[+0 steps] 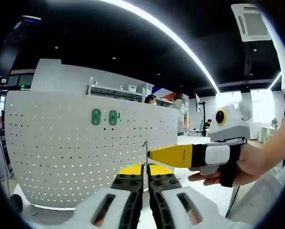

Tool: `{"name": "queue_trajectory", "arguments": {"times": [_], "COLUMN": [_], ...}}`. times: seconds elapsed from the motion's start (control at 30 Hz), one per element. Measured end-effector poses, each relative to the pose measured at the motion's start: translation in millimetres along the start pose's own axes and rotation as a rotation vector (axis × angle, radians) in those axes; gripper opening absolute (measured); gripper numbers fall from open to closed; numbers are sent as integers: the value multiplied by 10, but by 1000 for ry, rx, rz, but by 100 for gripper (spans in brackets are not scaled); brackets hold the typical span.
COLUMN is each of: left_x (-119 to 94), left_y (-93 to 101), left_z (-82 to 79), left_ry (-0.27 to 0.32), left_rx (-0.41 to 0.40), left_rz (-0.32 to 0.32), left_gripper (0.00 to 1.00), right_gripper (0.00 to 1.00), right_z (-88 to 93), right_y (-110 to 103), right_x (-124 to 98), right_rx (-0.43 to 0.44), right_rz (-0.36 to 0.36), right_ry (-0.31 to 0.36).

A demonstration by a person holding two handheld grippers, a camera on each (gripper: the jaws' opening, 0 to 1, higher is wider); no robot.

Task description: Insert the hook assembly into the mounting plate slot until the hook locks in place.

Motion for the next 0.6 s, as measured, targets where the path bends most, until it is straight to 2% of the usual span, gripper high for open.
{"name": "queue_trajectory", "arguments": {"times": [0.17, 0.6], "left_x": [-9, -21], "left_y": [11, 22], "left_z": [-7, -27], "left_ry": [4, 12], "left_rx": [5, 39], "left_rz": [-7, -13], "left_gripper": [2, 2], "right_gripper": [2, 1], "right_z": [1, -7], "right_y": [-10, -45], "right_x": [-3, -15], "right_rx": [-20, 8], "right_rz": [8, 21], "right_ry": [-6, 5]}}
Point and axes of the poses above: the point that each gripper's makers call its tool centre point, and the gripper's own axes: x roughly forward along the fingers, y roughly to its right, z roughly out of its underside, the point moved 9 cm from there along -x, roughly backward along the fingers, and after that the axes turned 10 degrees about x, right-handed, at the moved point
